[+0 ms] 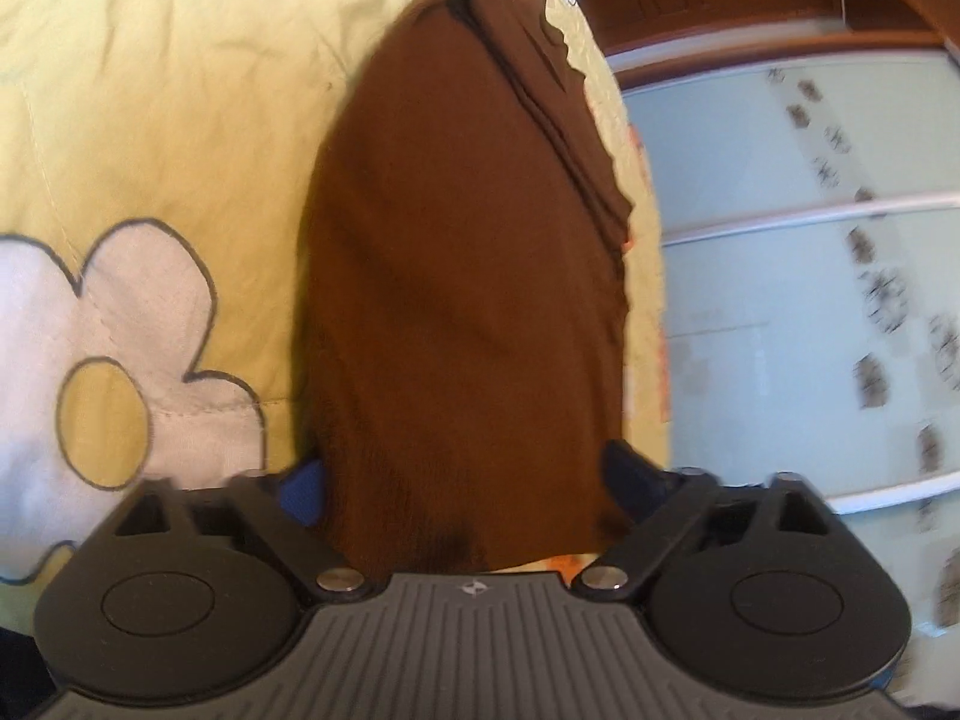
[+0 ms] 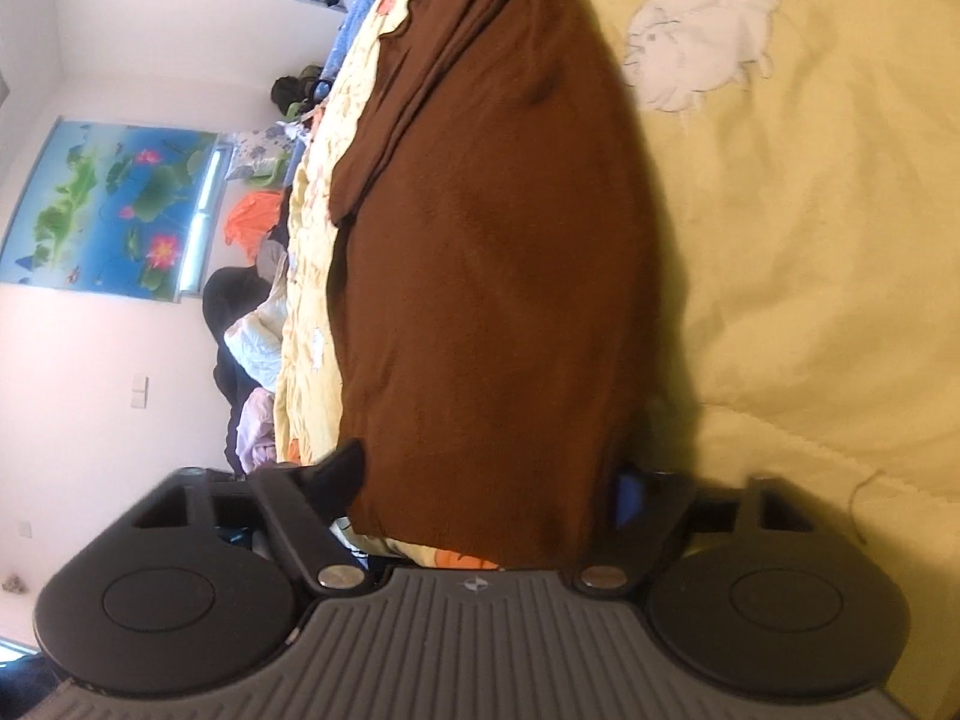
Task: Fold small clothes
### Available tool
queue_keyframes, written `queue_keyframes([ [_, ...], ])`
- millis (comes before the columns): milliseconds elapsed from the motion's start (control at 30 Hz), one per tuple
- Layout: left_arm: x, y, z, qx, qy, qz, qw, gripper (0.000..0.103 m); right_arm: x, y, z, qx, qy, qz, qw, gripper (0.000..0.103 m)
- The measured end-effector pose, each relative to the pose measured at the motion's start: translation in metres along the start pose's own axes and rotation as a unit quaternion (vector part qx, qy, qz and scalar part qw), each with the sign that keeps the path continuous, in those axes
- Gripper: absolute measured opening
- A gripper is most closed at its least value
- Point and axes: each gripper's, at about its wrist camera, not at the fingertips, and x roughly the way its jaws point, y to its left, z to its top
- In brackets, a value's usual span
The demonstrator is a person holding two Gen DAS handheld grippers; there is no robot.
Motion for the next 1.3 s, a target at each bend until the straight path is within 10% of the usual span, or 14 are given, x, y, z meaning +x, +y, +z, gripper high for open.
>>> queue_keyframes([
  [100, -0.001, -0.002, 0.001, 0.023, 0.008, 0.042, 0.9988, 0.039, -0.002, -0.016, -0.002, 0.019, 0.005, -0.012, 1.0, 0.02],
  [167, -0.002, 0.001, 0.002, 0.02, 0.015, 0.043, 0.9988, 0.038, -0.002, -0.025, -0.004, 0.033, 0.007, -0.013, 0.999, 0.006],
  [267, 0.003, -0.004, 0.004, 0.04, 0.023, 0.092, 0.9947, 0.005, 0.001, -0.025, -0.007, 0.027, 0.003, -0.007, 1.0, 0.006],
  [433, 0.0, -0.015, 0.012, 0.063, 0.041, 0.101, 0.992, 0.005, -0.002, -0.011, -0.002, -0.005, -0.005, -0.001, 1.0, 0.011],
  [667, -0.013, -0.051, 0.068, 0.093, -0.014, 0.004, 0.9956, 0.005, -0.001, 0.029, 0.041, -0.044, -0.048, 0.077, 0.995, 0.011],
  [933, 0.014, -0.096, 0.214, 0.135, -0.121, -0.036, 0.9828, 0.005, 0.026, 0.065, 0.189, -0.082, -0.135, 0.145, 0.977, 0.011],
  [1100, 0.066, -0.11, 0.311, 0.124, -0.164, 0.004, 0.9786, 0.005, 0.058, 0.058, 0.289, -0.05, -0.167, 0.127, 0.976, 0.012],
  [1167, 0.092, -0.108, 0.346, 0.126, -0.199, 0.047, 0.9708, 0.006, 0.073, 0.045, 0.323, -0.02, -0.185, 0.115, 0.976, 0.024],
  [1267, 0.106, -0.084, 0.376, 0.018, -0.187, 0.076, 0.9794, 0.013, 0.088, 0.032, 0.345, 0.021, -0.225, 0.058, 0.972, 0.096],
  [1300, 0.104, -0.078, 0.374, -0.004, -0.186, 0.06, 0.9808, 0.022, 0.087, 0.032, 0.342, 0.021, -0.238, 0.057, 0.969, 0.097],
])
